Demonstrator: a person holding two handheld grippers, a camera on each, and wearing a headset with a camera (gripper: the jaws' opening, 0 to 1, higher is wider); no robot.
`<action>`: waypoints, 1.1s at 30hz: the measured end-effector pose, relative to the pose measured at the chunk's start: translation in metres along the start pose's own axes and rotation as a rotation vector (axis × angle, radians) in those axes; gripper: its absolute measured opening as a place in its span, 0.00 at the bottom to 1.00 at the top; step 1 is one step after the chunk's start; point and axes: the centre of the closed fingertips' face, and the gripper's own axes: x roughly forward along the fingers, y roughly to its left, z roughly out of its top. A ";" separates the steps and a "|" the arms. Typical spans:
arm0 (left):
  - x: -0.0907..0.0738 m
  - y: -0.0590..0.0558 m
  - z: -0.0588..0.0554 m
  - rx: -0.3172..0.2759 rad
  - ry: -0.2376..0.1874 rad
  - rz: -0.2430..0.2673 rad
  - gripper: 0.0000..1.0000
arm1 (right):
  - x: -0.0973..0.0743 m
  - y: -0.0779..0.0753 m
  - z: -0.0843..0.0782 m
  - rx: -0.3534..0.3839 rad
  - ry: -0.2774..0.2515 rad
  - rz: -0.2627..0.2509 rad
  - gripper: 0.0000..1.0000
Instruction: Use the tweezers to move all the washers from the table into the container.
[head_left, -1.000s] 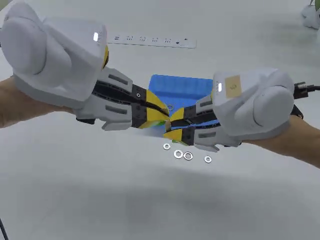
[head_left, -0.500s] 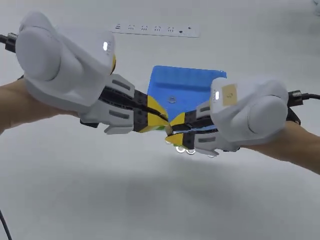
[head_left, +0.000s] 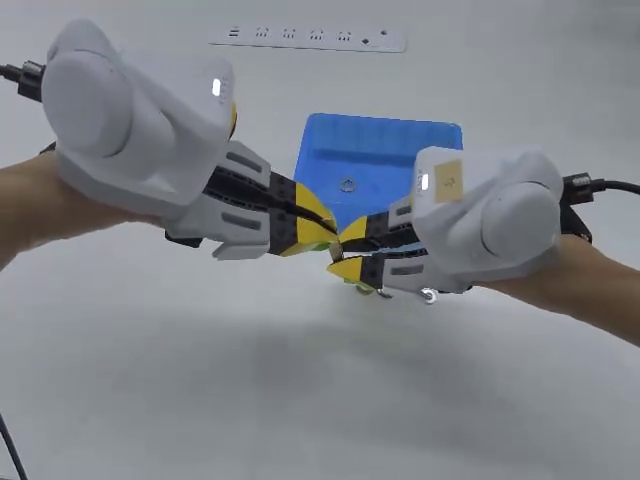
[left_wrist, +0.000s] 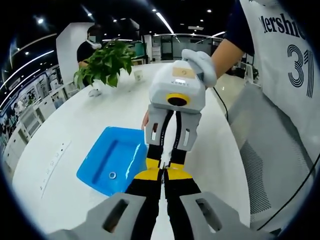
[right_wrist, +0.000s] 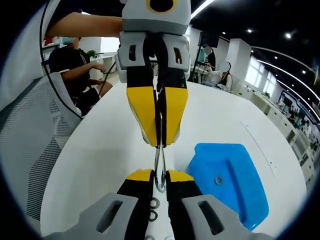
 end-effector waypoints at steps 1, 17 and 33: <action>0.001 0.000 0.000 -0.001 0.001 0.001 0.06 | 0.001 0.000 -0.001 0.002 0.000 0.000 0.11; 0.001 0.003 -0.003 0.007 0.005 -0.001 0.06 | 0.003 0.000 0.001 0.007 -0.007 0.000 0.11; 0.004 0.005 -0.005 -0.009 -0.003 -0.006 0.06 | 0.002 0.000 -0.003 0.008 0.006 0.001 0.11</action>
